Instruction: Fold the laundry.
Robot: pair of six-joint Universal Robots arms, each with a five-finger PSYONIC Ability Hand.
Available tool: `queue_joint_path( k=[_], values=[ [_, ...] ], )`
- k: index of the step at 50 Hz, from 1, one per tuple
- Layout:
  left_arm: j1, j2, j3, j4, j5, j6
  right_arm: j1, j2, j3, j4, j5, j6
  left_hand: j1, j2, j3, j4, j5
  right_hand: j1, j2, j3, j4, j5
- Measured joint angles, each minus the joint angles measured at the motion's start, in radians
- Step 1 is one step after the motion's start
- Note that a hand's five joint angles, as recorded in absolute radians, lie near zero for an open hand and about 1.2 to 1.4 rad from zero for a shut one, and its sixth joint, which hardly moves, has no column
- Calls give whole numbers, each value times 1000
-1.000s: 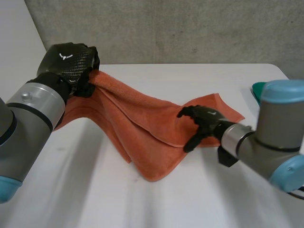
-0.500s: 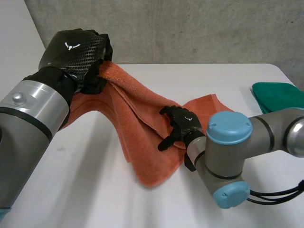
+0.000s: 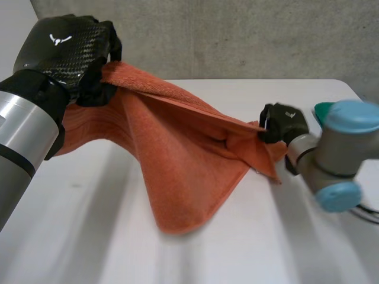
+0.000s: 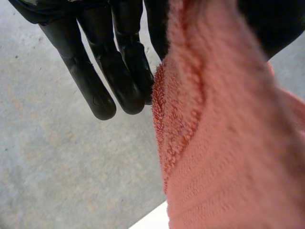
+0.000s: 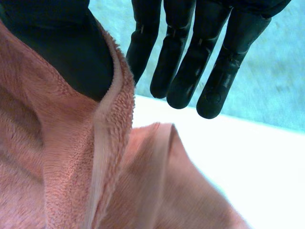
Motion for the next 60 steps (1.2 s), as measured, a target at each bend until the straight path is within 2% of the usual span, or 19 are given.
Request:
queue_joint_path(
  k=[2, 3, 4, 6, 7, 8, 9, 12, 15, 17, 20, 25, 33, 37, 43, 48, 52, 57, 60],
  values=[
    [15, 0, -10, 0, 2, 1, -36, -38, 4, 25, -91, -47, 0, 0, 0, 0, 0, 0, 0, 0, 0, 9],
    [15, 0, -10, 0, 2, 1, -36, -38, 4, 25, -91, -47, 0, 0, 0, 0, 0, 0, 0, 0, 0, 9],
    [35, -2, -24, 0, 4, 3, -67, -77, -5, 80, -173, -99, 0, 0, 0, 0, 0, 0, 0, 0, 0, 15],
    [52, -6, -35, 0, 6, 4, -92, -116, -27, 161, -238, -155, 0, 0, 0, 0, 0, 0, 0, 0, 0, 16],
    [73, -13, -50, -1, 7, 6, -118, -158, -61, 279, -300, -230, 0, 0, 0, 0, 0, 0, 0, 0, 0, 17],
    [73, -13, -50, -1, 7, 6, -118, -158, -61, 279, -300, -230, 0, 0, 0, 0, 0, 0, 0, 0, 0, 17],
    [87, -18, -60, -1, 8, 8, -139, -197, -99, 399, -347, -303, 0, 0, 0, 0, 0, 0, 0, 0, 0, 17],
    [103, -34, -73, -1, 11, 17, -158, -249, -152, 576, -383, -426, 0, 0, 0, 0, 0, 0, 0, 0, 0, 17],
    [110, -84, -91, -5, 25, 64, -165, -318, -198, 785, -376, -626, 0, 0, 0, 0, 0, 0, 0, 0, 0, 17],
    [111, -95, -94, -6, 28, 76, -166, -328, -203, 813, -372, -656, 0, 0, 0, 0, 0, 0, 0, 0, 0, 17],
    [111, -175, -107, -14, 41, 161, -161, -387, -206, 986, -319, -865, 0, 0, 0, 0, 0, 0, 0, 0, 0, 17],
    [110, -289, -101, -16, 48, 238, -141, -388, -160, 1048, -239, -971, 0, 0, 0, 0, 0, 0, 0, 0, 0, 17],
    [110, -477, -16, 5, 46, 271, -69, -235, -166, 983, -145, -962, 0, 0, 0, 0, 0, 0, 0, 0, 0, 17],
    [119, -623, 142, 67, 44, 273, -32, -52, -318, 849, -80, -870, 0, 0, 0, 0, 0, 0, 0, 0, 0, 18],
    [138, -696, 336, 236, 43, 300, -23, 77, -618, 672, -31, -721, 0, 1, 1, 0, 0, 0, 0, 0, 0, 17],
    [145, -676, 454, 468, 38, 344, -8, 76, -835, 454, -3, -608, 0, 1, 1, 0, 0, 0, 0, 0, 0, 18],
    [150, -622, 489, 606, 35, 360, 9, 31, -886, 306, 8, -574, 0, 1, 1, 0, 0, 0, 0, 0, 0, 18],
    [154, -564, 477, 676, 36, 362, 25, -32, -861, 208, 6, -567, 0, 1, 1, 0, 0, 0, 0, 0, 0, 20],
    [157, -516, 383, 681, 38, 360, 34, -108, -727, 181, -15, -573, 0, 1, 1, 0, 0, 0, 0, 0, 0, 21]
  ],
)
